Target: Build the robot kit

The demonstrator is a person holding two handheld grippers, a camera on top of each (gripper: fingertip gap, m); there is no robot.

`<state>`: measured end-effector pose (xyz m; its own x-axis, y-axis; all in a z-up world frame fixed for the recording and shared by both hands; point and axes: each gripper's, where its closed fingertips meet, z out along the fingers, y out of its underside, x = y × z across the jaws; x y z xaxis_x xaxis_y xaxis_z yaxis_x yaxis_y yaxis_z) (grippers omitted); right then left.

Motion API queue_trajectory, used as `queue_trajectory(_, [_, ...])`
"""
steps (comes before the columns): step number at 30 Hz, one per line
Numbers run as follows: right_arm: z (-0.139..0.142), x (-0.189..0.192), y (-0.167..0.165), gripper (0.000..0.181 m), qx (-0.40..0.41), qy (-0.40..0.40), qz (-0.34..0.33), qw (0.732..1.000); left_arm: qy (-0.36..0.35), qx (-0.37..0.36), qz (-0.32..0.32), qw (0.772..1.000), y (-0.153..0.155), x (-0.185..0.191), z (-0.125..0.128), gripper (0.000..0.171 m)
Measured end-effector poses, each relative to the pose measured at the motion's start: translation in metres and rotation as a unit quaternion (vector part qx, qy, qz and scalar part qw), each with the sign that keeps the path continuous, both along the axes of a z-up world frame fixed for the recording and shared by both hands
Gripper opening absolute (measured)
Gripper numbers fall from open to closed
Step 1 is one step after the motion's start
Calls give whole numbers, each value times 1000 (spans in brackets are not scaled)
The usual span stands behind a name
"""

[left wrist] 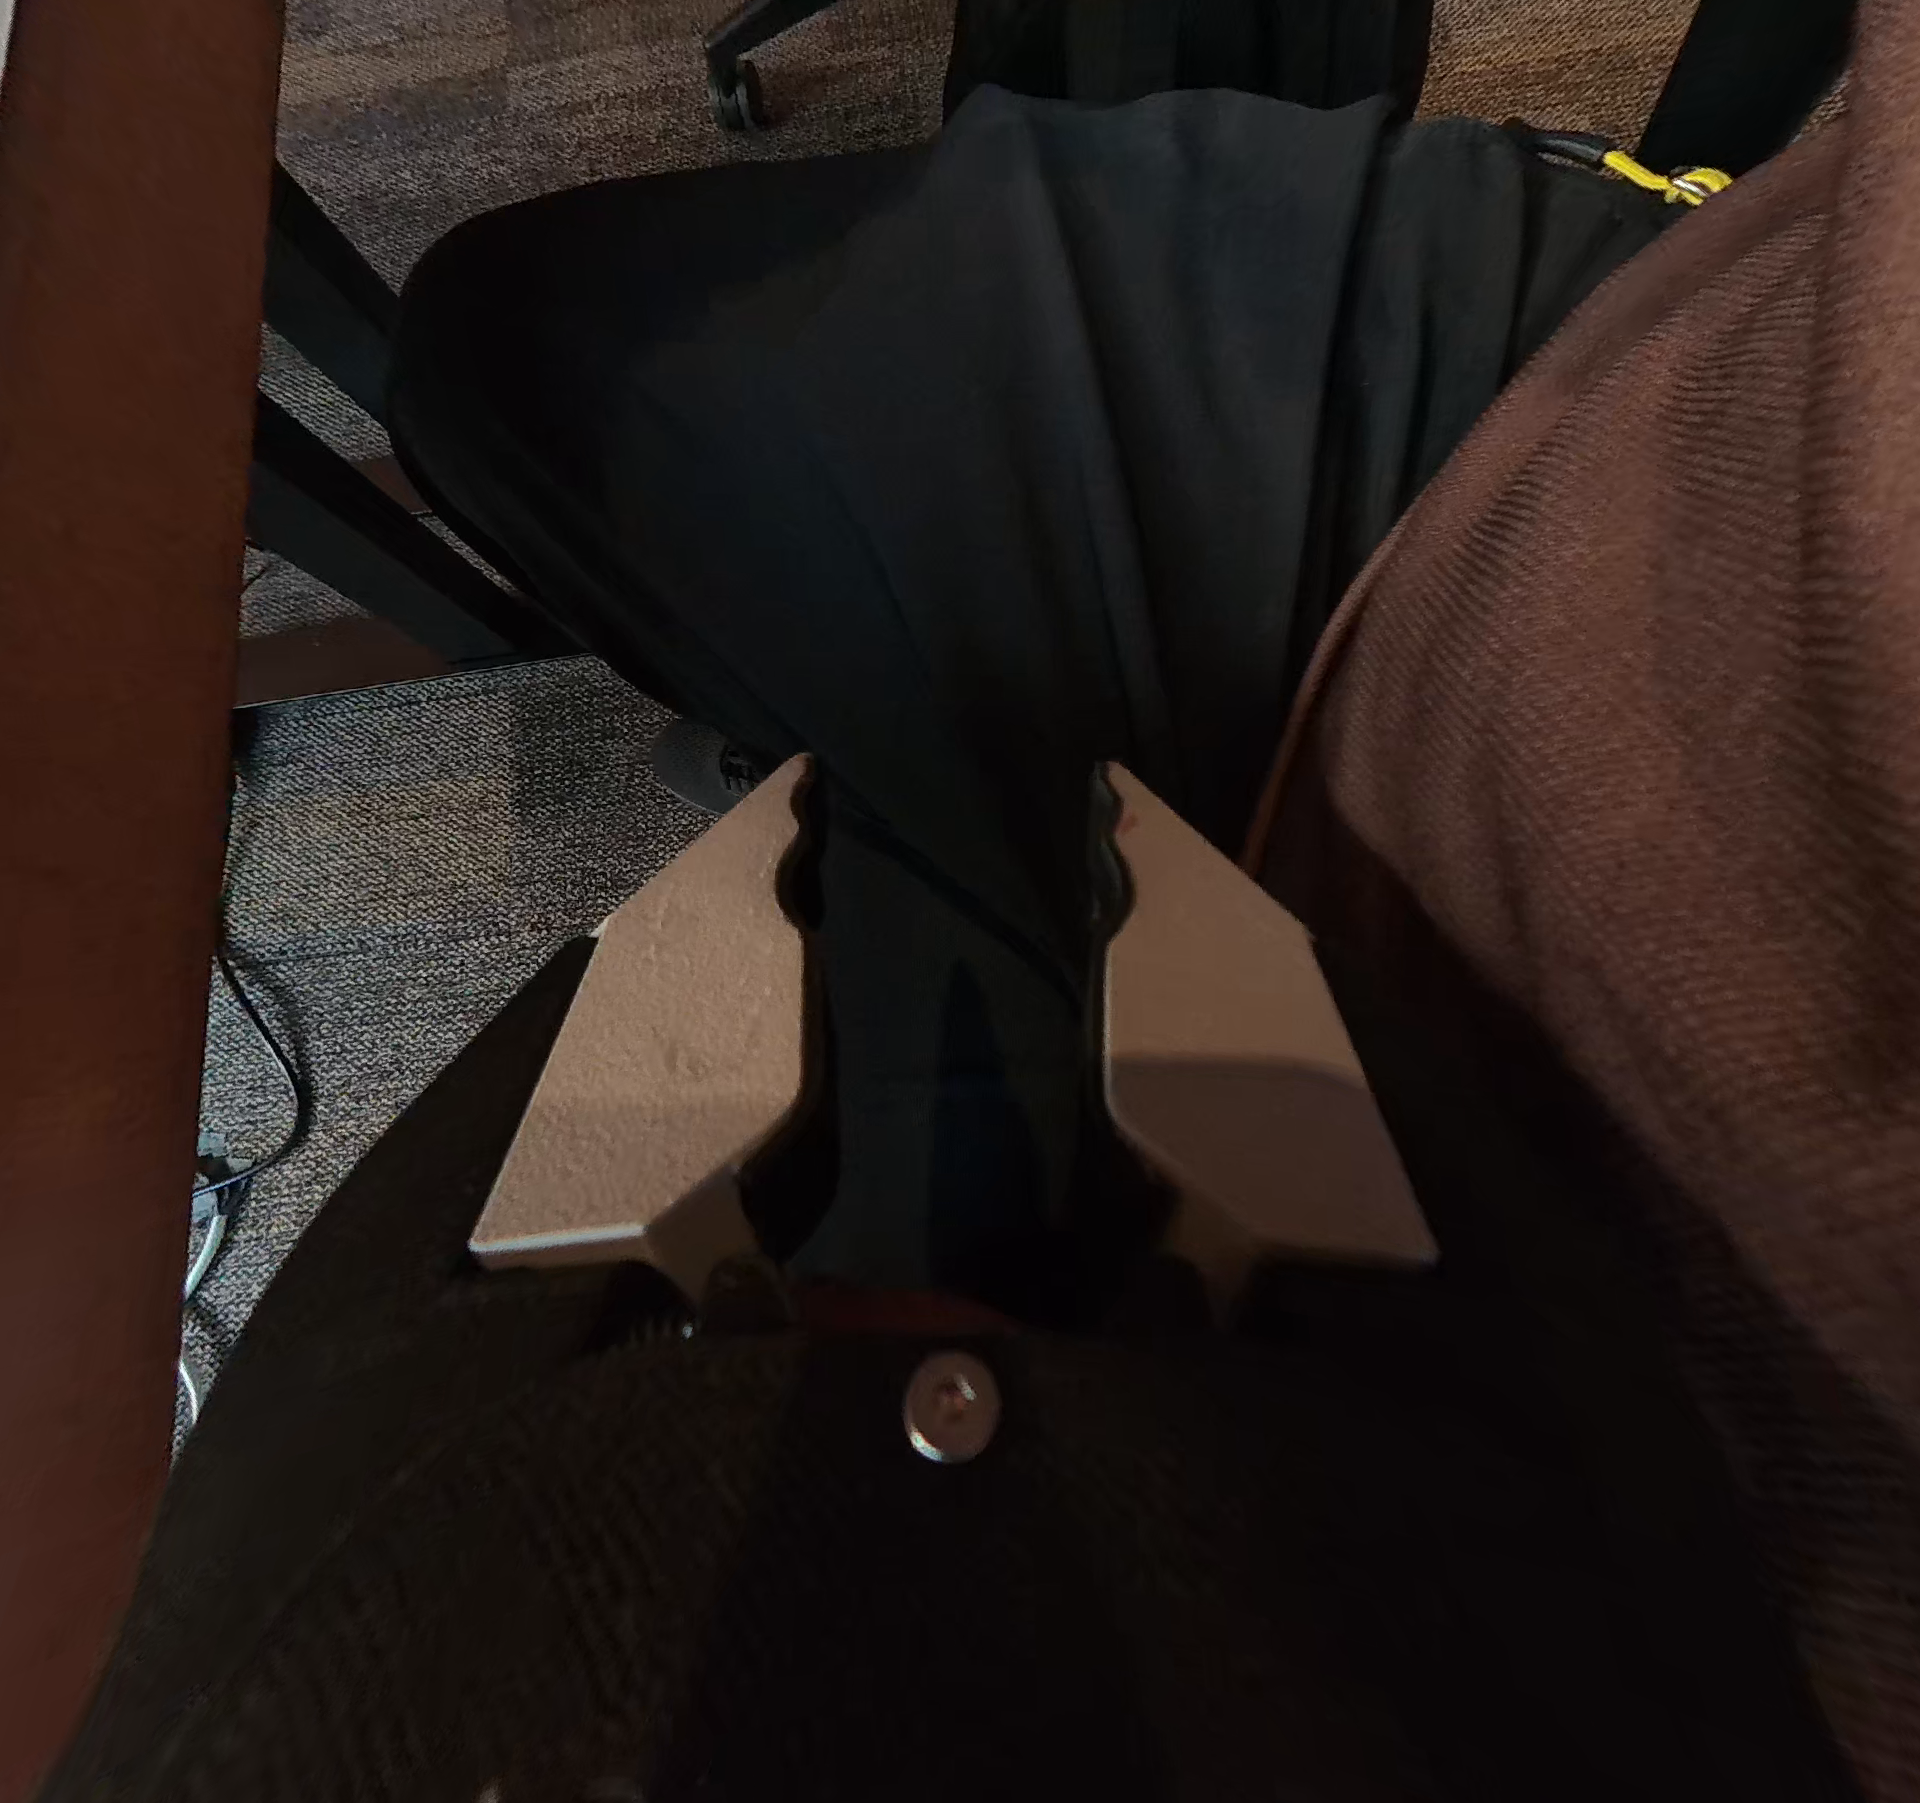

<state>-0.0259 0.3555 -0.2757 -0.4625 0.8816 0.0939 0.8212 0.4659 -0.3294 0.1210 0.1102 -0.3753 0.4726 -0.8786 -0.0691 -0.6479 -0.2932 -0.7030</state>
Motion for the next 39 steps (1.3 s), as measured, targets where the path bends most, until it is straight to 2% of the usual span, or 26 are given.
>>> queue_trajectory(5, [-6,-4,-24,13,-2,20,39,999,-4,-3,-1,1000,-1,1,1,49])
queue_trajectory(10, [-17,-2,-27,13,11,12,48,999,3,1,-7,1000,-3,2,0,49])
queue_trajectory(14, [-6,-4,-28,16,-14,34,36,999,1,-2,-3,1000,-1,0,0,49])
queue_trajectory(18, [6,1,-15,16,1,45,20,999,2,-1,-6,1000,-3,1,-1,49])
queue_trajectory(23, [7,16,38,5,63,32,-69,995,4,-2,-8,1000,-3,2,-1,49])
queue_trajectory(33, [-17,3,45,0,88,30,-86,992,7,-1,-8,1000,-3,1,-2,49])
queue_trajectory(39, [-11,-3,32,0,68,58,-86,992,3,-2,-5,1000,-2,0,-1,48])
